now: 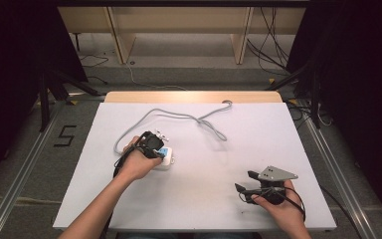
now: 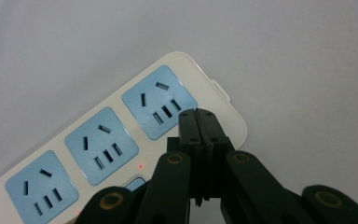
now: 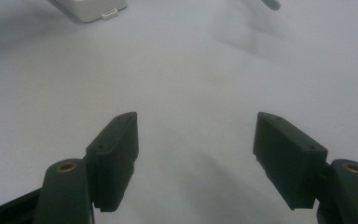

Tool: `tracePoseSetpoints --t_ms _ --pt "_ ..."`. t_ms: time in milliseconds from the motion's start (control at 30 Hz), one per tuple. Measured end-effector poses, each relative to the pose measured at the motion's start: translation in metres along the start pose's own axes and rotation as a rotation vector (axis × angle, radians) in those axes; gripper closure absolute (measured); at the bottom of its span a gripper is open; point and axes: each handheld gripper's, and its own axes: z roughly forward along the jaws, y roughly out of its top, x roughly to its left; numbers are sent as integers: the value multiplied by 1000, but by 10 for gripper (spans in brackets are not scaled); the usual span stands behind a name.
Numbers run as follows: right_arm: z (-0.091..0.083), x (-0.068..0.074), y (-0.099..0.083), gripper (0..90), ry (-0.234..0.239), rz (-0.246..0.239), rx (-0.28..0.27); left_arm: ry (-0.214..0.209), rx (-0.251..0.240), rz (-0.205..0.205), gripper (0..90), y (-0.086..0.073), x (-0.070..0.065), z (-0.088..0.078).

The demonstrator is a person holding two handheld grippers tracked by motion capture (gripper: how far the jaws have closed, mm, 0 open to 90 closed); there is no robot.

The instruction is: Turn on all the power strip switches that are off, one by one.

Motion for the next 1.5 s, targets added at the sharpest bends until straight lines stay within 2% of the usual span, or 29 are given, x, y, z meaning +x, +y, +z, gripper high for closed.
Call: tracePoseSetpoints --t_ms 233,333,533,1033,1233,1500 --pt "0 0 0 320 1 1 0 12 -2 -7 898 1 -1 2" --pt "0 0 0 320 1 1 0 19 2 8 899 1 -2 2" --pt "0 0 0 320 2 0 2 7 3 0 899 2 0 1" --pt "-1 0 0 319 0 1 -1 36 12 18 900 2 -4 3" --pt "-1 1 0 319 -1 0 1 62 32 44 900 4 -8 3" --pt "-1 1 0 319 -1 0 0 65 37 41 900 4 -9 4"
